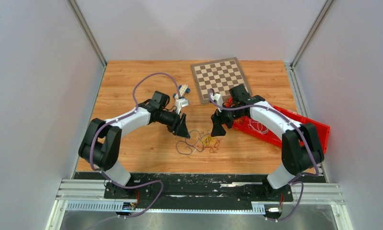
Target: Untangle the cables
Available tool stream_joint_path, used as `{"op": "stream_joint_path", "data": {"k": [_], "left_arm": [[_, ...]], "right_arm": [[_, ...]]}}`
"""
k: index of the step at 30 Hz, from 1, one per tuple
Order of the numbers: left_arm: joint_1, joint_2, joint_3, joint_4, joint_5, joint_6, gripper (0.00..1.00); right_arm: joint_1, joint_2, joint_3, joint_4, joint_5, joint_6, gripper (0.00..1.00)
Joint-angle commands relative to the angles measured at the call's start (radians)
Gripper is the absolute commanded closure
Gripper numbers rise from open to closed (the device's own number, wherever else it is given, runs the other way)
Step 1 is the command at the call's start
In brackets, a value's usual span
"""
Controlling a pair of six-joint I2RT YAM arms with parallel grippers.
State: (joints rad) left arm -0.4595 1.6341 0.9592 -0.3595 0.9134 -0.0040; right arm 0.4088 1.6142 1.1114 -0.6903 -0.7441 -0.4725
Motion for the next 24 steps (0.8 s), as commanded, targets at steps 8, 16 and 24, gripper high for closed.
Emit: {"op": "stream_joint_path", "data": {"k": [8,16,24], "left_arm": [[-0.135,0.185,0.007,0.237,-0.032,-0.054,0.35],[-0.061,-0.004,-0.014,0.040,-0.035,-0.003,0.98],[0.172,-0.362,0.271,-0.187,-0.027,-0.027,1.00]], "right_arm": [[0.007,0.122,-0.025,0.160,0.029,0.143,0.30],[0.052,0.142,-0.120,0.280,0.132,0.211,0.50],[0.118,0.174,-0.162,0.330,0.344,0.209,0.60]]}}
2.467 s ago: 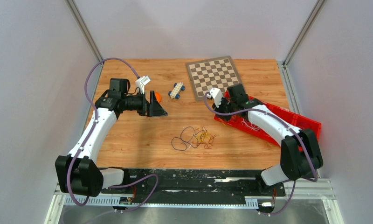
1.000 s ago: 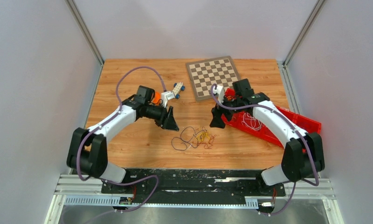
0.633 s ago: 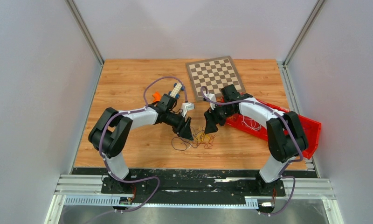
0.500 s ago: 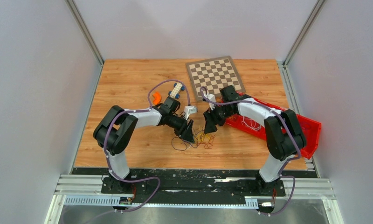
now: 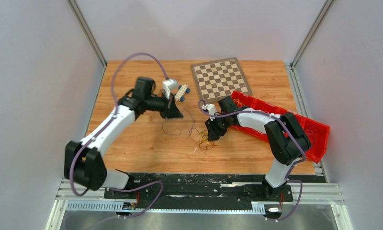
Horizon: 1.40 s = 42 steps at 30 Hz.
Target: Untangle the cables
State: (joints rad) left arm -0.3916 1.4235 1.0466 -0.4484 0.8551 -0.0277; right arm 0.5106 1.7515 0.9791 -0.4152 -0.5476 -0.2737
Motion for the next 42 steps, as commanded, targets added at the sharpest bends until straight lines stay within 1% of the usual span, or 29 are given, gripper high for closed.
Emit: {"op": "stream_joint_path", "data": {"k": [1,4,7,9,10,11,12,13,16,22,24,26,28,29,31,32,35,37,39,40,41,42], "left_arm": [[0.152,-0.166,0.214,-0.106,0.036,-0.009,1.00],[0.244,-0.206,0.358,-0.131,0.071,-0.035,1.00],[0.338,-0.214,0.454,-0.107,0.099,-0.094,1.00],[0.377,-0.219,0.516,-0.051,0.118,-0.179,1.00],[0.402,-0.218,0.559,0.002,0.117,-0.202,1.00],[0.443,-0.213,0.578,0.034,0.123,-0.264,1.00],[0.477,-0.208,0.617,0.092,0.132,-0.294,1.00],[0.491,-0.193,0.642,0.121,0.144,-0.333,1.00],[0.538,-0.159,0.769,0.136,0.154,-0.365,1.00],[0.585,-0.117,0.894,0.248,0.150,-0.472,1.00],[0.602,-0.097,0.942,0.289,0.143,-0.524,1.00],[0.633,-0.070,1.002,0.334,0.131,-0.607,1.00],[0.668,-0.034,1.077,0.388,0.119,-0.684,1.00],[0.678,-0.005,1.138,0.414,0.110,-0.708,1.00],[0.701,0.036,1.213,0.438,0.103,-0.769,1.00],[0.703,0.050,1.228,0.470,0.099,-0.781,1.00],[0.724,0.067,1.294,0.473,0.069,-0.759,1.00],[0.738,0.080,1.316,0.498,0.073,-0.790,1.00],[0.738,0.074,1.265,0.533,0.110,-0.839,1.00],[0.738,0.055,1.194,0.579,0.141,-0.882,1.00],[0.738,0.041,1.153,0.598,0.156,-0.897,1.00],[0.737,0.017,1.076,0.626,0.187,-0.914,1.00]], "right_arm": [[0.016,0.040,-0.031,0.056,0.150,0.014,0.60],[0.018,0.036,-0.042,0.055,0.151,0.016,0.60],[0.019,0.033,-0.048,0.053,0.150,0.011,0.59],[0.020,0.032,-0.046,0.048,0.150,-0.001,0.59],[0.020,0.031,-0.043,0.045,0.152,-0.005,0.59],[0.020,0.032,-0.041,0.040,0.154,-0.009,0.58],[0.020,0.033,-0.039,0.037,0.158,-0.015,0.58],[0.021,0.034,-0.037,0.035,0.160,-0.019,0.57],[0.020,0.036,-0.038,0.026,0.163,-0.026,0.54],[0.020,0.033,-0.058,0.021,0.159,-0.030,0.54],[0.019,0.028,-0.071,0.021,0.161,-0.038,0.54],[0.021,0.022,-0.083,0.019,0.168,-0.048,0.54],[0.020,0.017,-0.096,0.020,0.170,-0.054,0.54],[0.020,0.016,-0.100,0.020,0.170,-0.054,0.54],[0.020,0.015,-0.107,0.020,0.170,-0.055,0.54],[0.020,0.013,-0.110,0.019,0.171,-0.057,0.53],[0.020,0.004,-0.119,0.019,0.183,-0.064,0.53],[0.020,-0.006,-0.123,0.016,0.182,-0.066,0.51],[0.021,-0.042,-0.112,0.002,0.153,-0.070,0.46],[0.020,-0.068,-0.099,-0.012,0.118,-0.077,0.42],[0.020,-0.100,-0.082,-0.026,0.082,-0.083,0.39],[0.021,-0.129,-0.054,-0.050,0.048,-0.094,0.35]]}}
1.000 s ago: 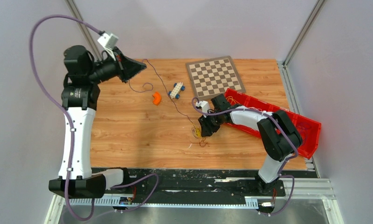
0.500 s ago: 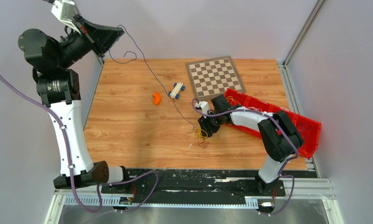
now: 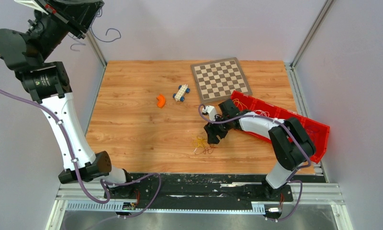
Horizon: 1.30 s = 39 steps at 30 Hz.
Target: Untangle the cables
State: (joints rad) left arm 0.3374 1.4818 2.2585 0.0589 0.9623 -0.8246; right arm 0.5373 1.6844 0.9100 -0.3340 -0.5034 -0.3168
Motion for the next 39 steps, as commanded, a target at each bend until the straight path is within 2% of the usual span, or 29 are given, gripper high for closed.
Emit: {"op": "stream_joint_path", "data": {"k": [1,4,8,10,14,17,19,23,25,26,28,30,32,36,38,39], "left_arm": [[0.010,-0.057,-0.172,0.129,0.095,-0.120,1.00],[0.008,-0.133,-0.350,0.160,0.147,-0.117,1.00],[-0.015,-0.209,-0.514,0.154,0.225,-0.100,1.00],[-0.067,-0.243,-0.595,0.146,0.261,-0.091,1.00],[-0.236,-0.299,-0.737,0.086,0.314,-0.005,1.00],[-0.370,-0.312,-0.759,-0.096,0.306,0.188,1.00],[-0.449,-0.302,-0.757,-0.150,0.298,0.253,1.00],[-0.571,-0.242,-0.708,-0.187,0.318,0.286,1.00],[-0.617,-0.212,-0.681,-0.205,0.325,0.297,1.00],[-0.640,-0.206,-0.676,-0.202,0.327,0.293,1.00],[-0.655,-0.196,-0.673,-0.178,0.323,0.270,1.00],[-0.657,-0.193,-0.676,-0.133,0.318,0.244,1.00],[-0.657,-0.193,-0.669,-0.144,0.310,0.252,1.00],[-0.656,-0.198,-0.664,-0.242,0.253,0.341,1.00],[-0.656,-0.202,-0.666,-0.325,0.200,0.423,0.87],[-0.656,-0.202,-0.666,-0.354,0.179,0.455,0.69]], "right_arm": [[-0.006,-0.075,0.063,-0.174,-0.036,-0.067,0.33],[-0.019,-0.098,0.203,-0.353,-0.145,-0.119,0.28],[-0.028,-0.200,0.384,-0.409,-0.224,-0.183,0.14],[-0.028,-0.222,0.503,-0.389,-0.263,-0.144,0.08],[-0.024,-0.196,0.748,-0.301,-0.360,0.058,0.06],[0.004,-0.183,0.839,-0.203,-0.401,0.191,0.04],[0.034,-0.188,0.852,-0.140,-0.404,0.229,0.02],[0.099,-0.193,0.849,-0.080,-0.349,0.215,0.00],[0.113,-0.193,0.841,-0.061,-0.340,0.216,0.06],[0.118,-0.195,0.827,-0.053,-0.334,0.221,0.15],[0.122,-0.202,0.802,-0.036,-0.348,0.228,0.41],[0.122,-0.219,0.775,-0.024,-0.350,0.240,0.57],[0.122,-0.237,0.759,-0.020,-0.344,0.240,0.98],[0.074,-0.320,0.727,-0.026,-0.286,0.261,1.00],[0.004,-0.360,0.719,-0.054,-0.290,0.307,1.00],[-0.051,-0.381,0.714,-0.076,-0.298,0.334,1.00]]}}
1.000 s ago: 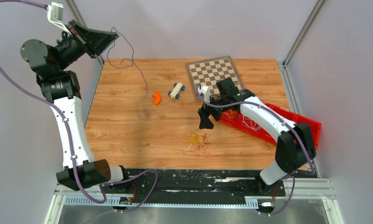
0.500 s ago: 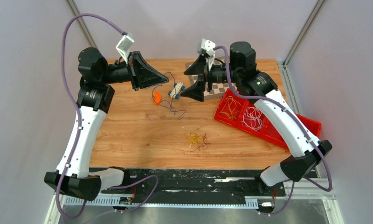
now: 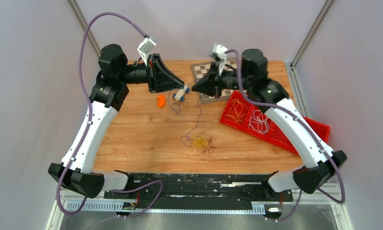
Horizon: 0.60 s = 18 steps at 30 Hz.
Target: Untangle the cables
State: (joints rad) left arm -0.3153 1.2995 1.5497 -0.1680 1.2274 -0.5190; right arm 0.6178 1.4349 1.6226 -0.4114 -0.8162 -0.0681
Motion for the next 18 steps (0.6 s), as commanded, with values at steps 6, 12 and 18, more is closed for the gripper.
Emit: {"op": "stream_joint_path", "data": {"k": [6,12,18], "left_arm": [[-0.004,-0.011,-0.011,-0.247,-0.183,0.298,0.06],[-0.004,-0.001,-0.073,-0.185,-0.186,0.283,0.00],[-0.003,0.028,-0.074,-0.150,-0.169,0.259,0.00]], "right_arm": [[-0.409,-0.280,-0.072,-0.182,0.018,0.043,1.00],[-0.571,-0.336,0.052,-0.413,0.331,-0.055,1.00],[-0.784,-0.259,0.173,-0.624,0.628,-0.149,1.00]]}}
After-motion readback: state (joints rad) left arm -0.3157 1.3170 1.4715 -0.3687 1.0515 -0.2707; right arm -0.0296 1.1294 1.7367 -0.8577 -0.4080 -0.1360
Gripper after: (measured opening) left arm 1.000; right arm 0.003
